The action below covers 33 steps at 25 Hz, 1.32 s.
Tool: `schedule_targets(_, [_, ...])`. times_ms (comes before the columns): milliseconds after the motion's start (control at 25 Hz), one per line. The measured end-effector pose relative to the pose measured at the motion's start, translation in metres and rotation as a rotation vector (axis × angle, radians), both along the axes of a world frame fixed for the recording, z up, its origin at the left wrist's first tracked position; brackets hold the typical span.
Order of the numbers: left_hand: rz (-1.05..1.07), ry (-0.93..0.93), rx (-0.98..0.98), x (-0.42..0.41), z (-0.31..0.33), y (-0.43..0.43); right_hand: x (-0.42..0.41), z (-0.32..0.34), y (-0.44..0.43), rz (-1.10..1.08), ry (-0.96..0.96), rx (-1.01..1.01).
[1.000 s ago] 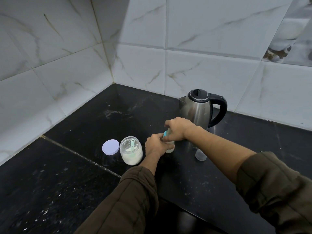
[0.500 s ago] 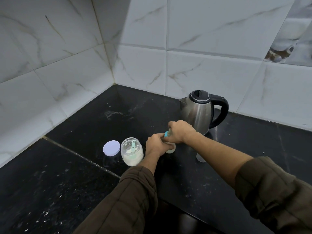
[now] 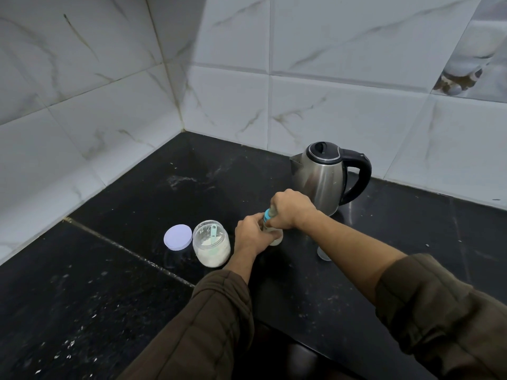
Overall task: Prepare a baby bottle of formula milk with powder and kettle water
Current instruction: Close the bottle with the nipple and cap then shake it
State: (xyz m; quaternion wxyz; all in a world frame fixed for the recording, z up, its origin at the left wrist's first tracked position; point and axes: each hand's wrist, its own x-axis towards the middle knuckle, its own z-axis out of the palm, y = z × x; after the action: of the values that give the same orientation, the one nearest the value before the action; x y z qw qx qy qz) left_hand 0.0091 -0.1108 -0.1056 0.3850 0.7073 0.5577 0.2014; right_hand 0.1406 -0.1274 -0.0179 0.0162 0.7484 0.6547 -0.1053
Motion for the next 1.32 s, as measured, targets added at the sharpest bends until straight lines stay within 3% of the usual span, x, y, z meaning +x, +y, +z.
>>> schedule_targets(360, [0.012,0.048,0.068,0.002,0.011,-0.014,-0.030,-0.019,-0.025,-0.303,0.120,0.170])
schedule_targets(560, [0.024,0.034,0.031,0.001,0.011,-0.016,-0.007,-0.002,-0.025,-0.212,0.152,-0.035])
schedule_targets(680, [0.028,0.038,0.026,0.000,0.010,-0.017,0.019,0.014,-0.032,-0.267,0.163,-0.182])
schedule_targets(1040, [0.018,-0.010,0.028,-0.002,0.008,-0.018,0.049,-0.024,-0.070,-0.329,-0.114,-0.320])
schedule_targets(1200, [0.000,-0.009,0.022,0.000,0.009,-0.017,0.046,-0.034,-0.077,-0.306,-0.104,-0.291])
schedule_targets(1320, [-0.005,0.006,0.019,0.000,0.012,-0.015,0.038,-0.007,-0.062,-0.316,0.001,-0.131])
